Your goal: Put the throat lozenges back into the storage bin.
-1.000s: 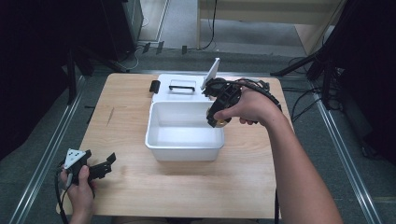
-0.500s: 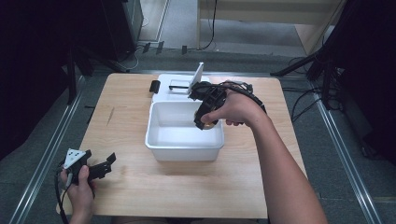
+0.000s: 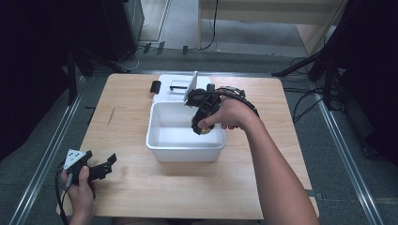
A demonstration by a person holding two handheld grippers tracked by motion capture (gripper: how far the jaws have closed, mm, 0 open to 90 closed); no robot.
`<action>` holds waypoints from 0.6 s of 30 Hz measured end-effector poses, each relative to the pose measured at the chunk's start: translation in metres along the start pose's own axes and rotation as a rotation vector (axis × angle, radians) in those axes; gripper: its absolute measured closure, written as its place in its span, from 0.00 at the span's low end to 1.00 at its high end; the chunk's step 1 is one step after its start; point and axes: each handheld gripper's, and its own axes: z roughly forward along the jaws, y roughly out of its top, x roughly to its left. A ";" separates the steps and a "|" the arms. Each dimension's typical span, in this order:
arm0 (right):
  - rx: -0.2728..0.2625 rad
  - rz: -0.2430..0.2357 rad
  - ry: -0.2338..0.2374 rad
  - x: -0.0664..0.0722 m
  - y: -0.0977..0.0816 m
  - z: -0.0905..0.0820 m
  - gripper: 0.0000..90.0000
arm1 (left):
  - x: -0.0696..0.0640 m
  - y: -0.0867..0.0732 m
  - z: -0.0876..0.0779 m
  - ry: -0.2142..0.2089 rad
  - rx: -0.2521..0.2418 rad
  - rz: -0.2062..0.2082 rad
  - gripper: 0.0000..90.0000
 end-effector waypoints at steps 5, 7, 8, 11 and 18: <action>0.013 -0.031 -0.019 0.000 -0.004 0.008 0.23 | 0.000 0.000 0.000 -0.001 -0.002 0.004 0.00; 0.018 -0.046 -0.026 -0.001 -0.007 0.012 0.23 | 0.000 0.000 0.000 -0.001 -0.002 0.005 0.00; 0.022 -0.062 -0.032 -0.002 -0.008 0.014 0.23 | 0.000 0.000 0.000 -0.001 -0.002 0.003 0.00; 0.029 -0.074 -0.038 -0.003 -0.012 0.020 0.23 | 0.000 0.000 0.000 -0.001 -0.001 0.004 0.00; 0.020 -0.106 -0.051 -0.005 -0.018 0.027 0.23 | 0.000 0.000 0.000 -0.001 0.000 0.006 0.00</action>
